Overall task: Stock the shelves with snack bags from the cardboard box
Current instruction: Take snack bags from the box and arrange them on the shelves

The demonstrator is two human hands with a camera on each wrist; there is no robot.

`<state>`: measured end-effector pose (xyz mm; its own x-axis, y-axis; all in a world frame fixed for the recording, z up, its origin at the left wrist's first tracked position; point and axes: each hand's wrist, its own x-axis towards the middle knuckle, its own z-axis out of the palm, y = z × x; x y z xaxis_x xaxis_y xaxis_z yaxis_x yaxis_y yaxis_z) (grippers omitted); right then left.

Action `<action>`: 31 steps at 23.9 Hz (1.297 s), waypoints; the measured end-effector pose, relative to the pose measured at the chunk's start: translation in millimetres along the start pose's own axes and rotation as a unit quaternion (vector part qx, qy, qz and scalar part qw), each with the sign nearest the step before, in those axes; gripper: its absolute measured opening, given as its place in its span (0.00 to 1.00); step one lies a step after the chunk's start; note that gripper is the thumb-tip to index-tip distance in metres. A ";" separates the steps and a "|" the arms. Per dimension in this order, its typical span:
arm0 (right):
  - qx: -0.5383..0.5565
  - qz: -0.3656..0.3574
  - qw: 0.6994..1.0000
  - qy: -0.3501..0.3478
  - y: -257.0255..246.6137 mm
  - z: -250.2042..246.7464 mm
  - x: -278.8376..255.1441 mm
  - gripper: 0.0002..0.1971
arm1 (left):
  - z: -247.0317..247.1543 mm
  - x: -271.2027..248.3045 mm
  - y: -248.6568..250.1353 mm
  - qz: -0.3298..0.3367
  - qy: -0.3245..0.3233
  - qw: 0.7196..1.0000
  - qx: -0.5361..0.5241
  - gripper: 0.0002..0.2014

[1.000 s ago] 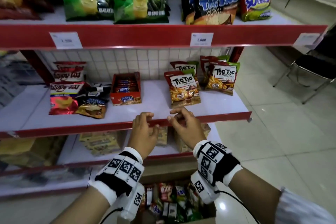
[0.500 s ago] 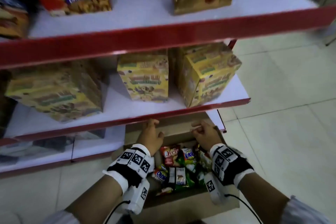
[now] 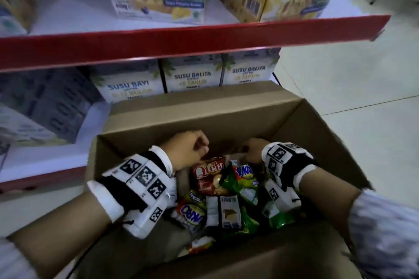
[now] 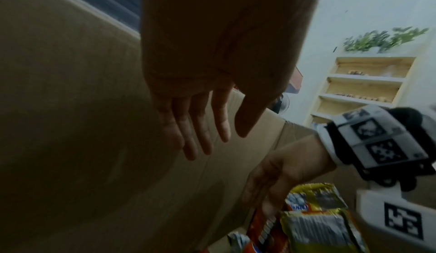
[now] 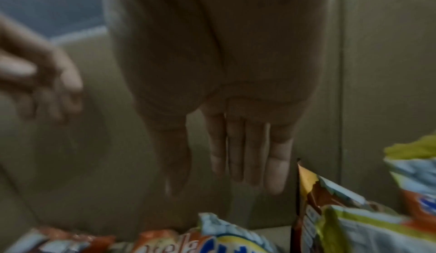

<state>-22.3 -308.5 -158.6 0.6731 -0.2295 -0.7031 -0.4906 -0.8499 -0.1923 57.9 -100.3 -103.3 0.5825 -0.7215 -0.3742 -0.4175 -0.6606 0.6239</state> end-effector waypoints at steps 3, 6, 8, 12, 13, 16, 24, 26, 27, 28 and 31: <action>-0.031 -0.006 0.997 0.075 5.5 20.1 25.4 0.24 | 0.4 14.5 -7.0 0.007 0.047 0.999 -0.006 0.08; -0.101 -0.014 0.994 0.024 14.2 38.9 38.0 0.28 | 2.8 10.7 -3.4 0.012 0.056 0.998 -0.021 0.09; -0.141 -0.042 0.989 -0.002 11.5 49.0 34.1 0.25 | 1.6 -5.6 -4.6 0.024 0.058 0.998 -0.017 0.10; -0.104 -0.091 0.989 0.045 2.7 32.1 7.1 0.16 | -2.0 -29.5 -5.7 0.018 0.082 0.996 -0.026 0.12; -0.033 -0.110 0.991 0.067 -0.1 12.5 -10.8 0.11 | -1.8 -34.9 -2.2 0.024 0.091 0.995 -0.042 0.14; 0.200 -0.221 0.950 0.089 -20.8 -52.7 -75.3 0.12 | 2.2 -53.6 13.5 0.075 0.098 0.983 -0.138 0.30; 0.366 -0.355 0.853 0.110 -50.7 -77.7 -133.0 0.21 | -23.5 -67.3 34.3 0.132 0.229 0.895 -0.360 0.12; 0.391 -0.353 0.844 0.096 -47.1 -76.0 -131.5 0.20 | -25.0 -66.8 35.8 0.122 0.203 0.861 -0.451 0.15; 0.389 -0.357 0.844 0.092 -46.3 -73.7 -129.8 0.17 | -25.7 -67.2 35.5 0.116 0.177 0.858 -0.468 0.20; 0.377 -0.358 0.850 0.088 -45.5 -71.3 -128.2 0.14 | -25.1 -67.4 34.1 0.109 0.149 0.872 -0.453 0.26; 0.366 -0.344 0.863 0.057 -40.1 -62.1 -117.7 0.14 | -16.7 -64.0 26.9 0.104 0.128 0.923 -0.346 0.22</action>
<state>-47.5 -276.8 -25.6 0.9739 0.1301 -0.1860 -0.1430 -0.2847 -0.9479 21.1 -68.4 -51.0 0.7224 -0.6871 -0.0779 -0.0439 -0.1581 0.9864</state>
